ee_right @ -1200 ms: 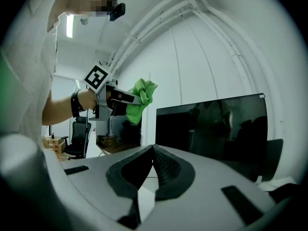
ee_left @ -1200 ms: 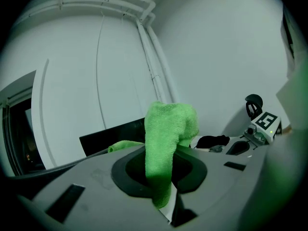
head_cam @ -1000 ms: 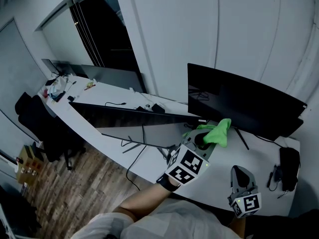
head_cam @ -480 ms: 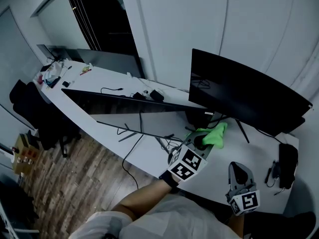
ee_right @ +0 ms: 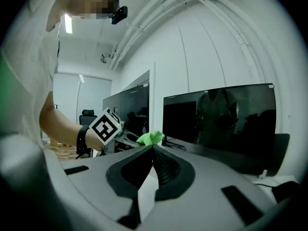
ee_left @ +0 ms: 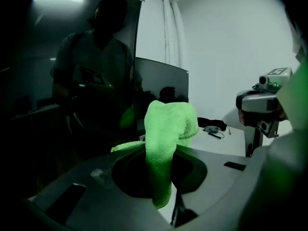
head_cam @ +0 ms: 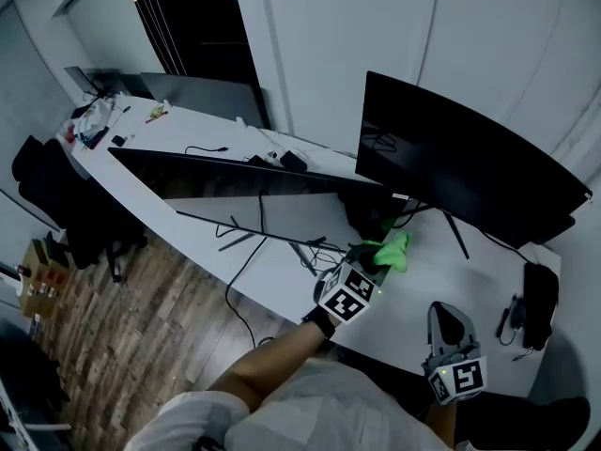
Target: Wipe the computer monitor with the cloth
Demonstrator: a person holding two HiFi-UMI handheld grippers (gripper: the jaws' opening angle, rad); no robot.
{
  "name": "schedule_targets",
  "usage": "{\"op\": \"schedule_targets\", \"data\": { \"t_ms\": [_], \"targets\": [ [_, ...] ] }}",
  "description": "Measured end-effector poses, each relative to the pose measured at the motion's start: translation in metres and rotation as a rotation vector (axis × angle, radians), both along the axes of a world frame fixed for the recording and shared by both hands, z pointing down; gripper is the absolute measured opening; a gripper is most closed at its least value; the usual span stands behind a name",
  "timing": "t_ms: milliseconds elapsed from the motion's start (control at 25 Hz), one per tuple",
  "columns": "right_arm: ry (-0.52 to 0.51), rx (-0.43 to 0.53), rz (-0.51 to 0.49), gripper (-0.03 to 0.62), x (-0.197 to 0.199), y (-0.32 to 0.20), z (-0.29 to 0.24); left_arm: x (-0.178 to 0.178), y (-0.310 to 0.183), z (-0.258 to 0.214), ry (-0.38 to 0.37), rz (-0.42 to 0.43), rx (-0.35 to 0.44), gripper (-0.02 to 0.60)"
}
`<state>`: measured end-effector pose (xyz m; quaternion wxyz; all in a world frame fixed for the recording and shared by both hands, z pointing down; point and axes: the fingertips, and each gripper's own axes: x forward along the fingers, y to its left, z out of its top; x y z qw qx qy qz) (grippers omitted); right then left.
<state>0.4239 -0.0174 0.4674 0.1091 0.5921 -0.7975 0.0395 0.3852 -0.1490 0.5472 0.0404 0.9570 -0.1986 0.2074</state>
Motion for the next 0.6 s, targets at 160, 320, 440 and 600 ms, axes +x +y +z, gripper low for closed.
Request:
{"op": "schedule_targets", "data": {
  "t_ms": [160,320,440,600],
  "targets": [
    [0.0,-0.005,0.003,0.003,-0.002,0.003,0.002,-0.001,0.0,0.029,-0.045,0.014,-0.027,0.052],
    [0.0,-0.007,0.008,0.003,-0.003,0.004,0.003,-0.007,-0.001,0.057,-0.086,0.013,-0.061,0.052],
    [0.002,-0.012,0.011,0.003,-0.006,0.003,0.004,-0.016,-0.005,0.074,-0.098,0.004,-0.091,0.052],
    [0.003,-0.023,0.014,0.003,-0.01,0.0,0.008,-0.027,-0.01,0.095,-0.134,0.0,-0.111,0.052]
  ]
}}
